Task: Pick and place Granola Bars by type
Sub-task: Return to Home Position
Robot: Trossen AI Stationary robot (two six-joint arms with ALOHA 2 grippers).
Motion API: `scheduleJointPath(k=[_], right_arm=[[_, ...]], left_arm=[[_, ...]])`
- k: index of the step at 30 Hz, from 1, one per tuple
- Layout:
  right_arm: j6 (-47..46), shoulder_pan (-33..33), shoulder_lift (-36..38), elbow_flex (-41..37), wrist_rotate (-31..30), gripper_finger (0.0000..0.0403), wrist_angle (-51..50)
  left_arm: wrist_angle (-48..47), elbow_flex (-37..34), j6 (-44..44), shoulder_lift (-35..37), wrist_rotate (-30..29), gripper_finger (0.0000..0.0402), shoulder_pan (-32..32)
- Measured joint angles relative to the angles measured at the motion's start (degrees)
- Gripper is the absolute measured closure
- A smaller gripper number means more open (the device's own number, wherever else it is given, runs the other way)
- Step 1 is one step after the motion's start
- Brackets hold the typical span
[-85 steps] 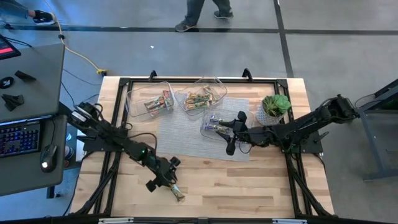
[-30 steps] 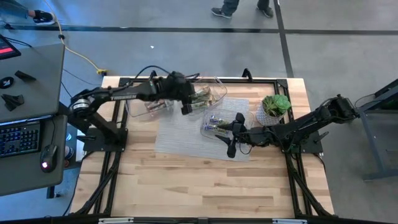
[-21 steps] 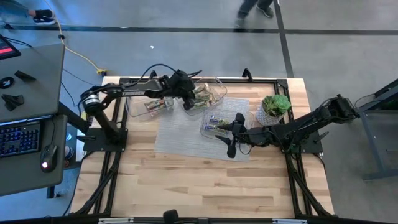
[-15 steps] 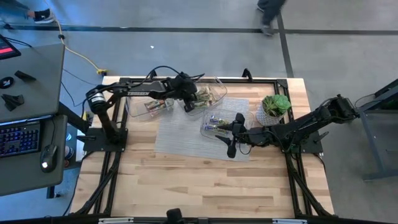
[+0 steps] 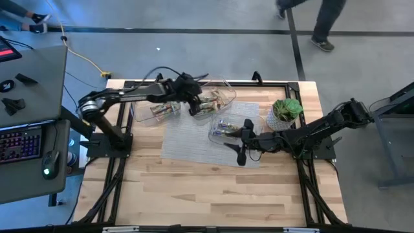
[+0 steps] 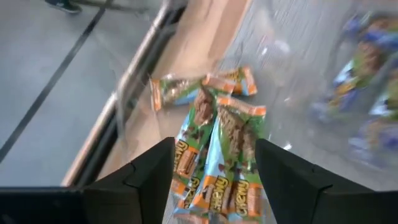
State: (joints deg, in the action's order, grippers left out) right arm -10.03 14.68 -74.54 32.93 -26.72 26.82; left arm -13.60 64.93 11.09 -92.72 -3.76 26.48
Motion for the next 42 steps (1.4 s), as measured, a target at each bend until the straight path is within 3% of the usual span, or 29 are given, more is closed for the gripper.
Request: scheduleJointPath(k=[3, 5, 9, 13, 19, 26, 29, 35, 39, 42], right_arm=[[-0.1, -0.1, 1.0, 0.0, 1.7, 0.0222, -0.1], [0.7, -0.1, 3.7, 0.0, 1.7, 0.0222, -0.5], [0.9, 0.4, 14.2, 0.0, 1.7, 0.0222, -7.4], [-1.2, 2.4, 27.0, 0.0, 1.9, 0.0222, -18.8], [6.5, 5.2, 39.7, 0.0, 5.1, 0.0222, -25.6], [12.2, 5.7, 43.2, 0.0, 7.0, 0.0222, -28.3], [11.8, 5.6, 42.9, 0.0, 7.3, 0.0222, -28.4], [10.1, 6.0, 40.9, -1.8, 8.2, 0.0222, -27.0], [10.7, 6.0, 40.4, -9.4, 7.9, 0.0222, -17.0], [11.6, 6.0, 40.7, -15.5, 8.2, 0.0222, -7.7]], left_arm=[[-6.7, 2.8, -1.1, 5.9, 3.3, 0.0183, 0.1], [-16.0, 5.8, -3.8, 10.3, 5.5, 0.0183, 0.1], [-35.4, 11.5, -6.5, 19.7, 8.6, 0.0183, 0.1], [-43.1, 10.3, -6.6, 32.9, 12.6, 0.0183, 0.1], [-34.8, -7.0, -8.6, 60.2, 15.2, 0.0183, 0.1], [-17.9, -33.4, -13.9, 91.6, 23.7, 0.0183, 0.1], [-13.6, -38.9, -16.0, 91.7, 26.3, 0.0183, 0.1], [0.4, -45.5, -14.6, 83.1, 23.9, 0.0183, 0.1], [10.9, -49.5, -14.4, 81.8, 23.1, 0.0183, 0.1], [12.6, -52.2, -14.5, 81.7, 24.3, 0.0183, 0.1]])
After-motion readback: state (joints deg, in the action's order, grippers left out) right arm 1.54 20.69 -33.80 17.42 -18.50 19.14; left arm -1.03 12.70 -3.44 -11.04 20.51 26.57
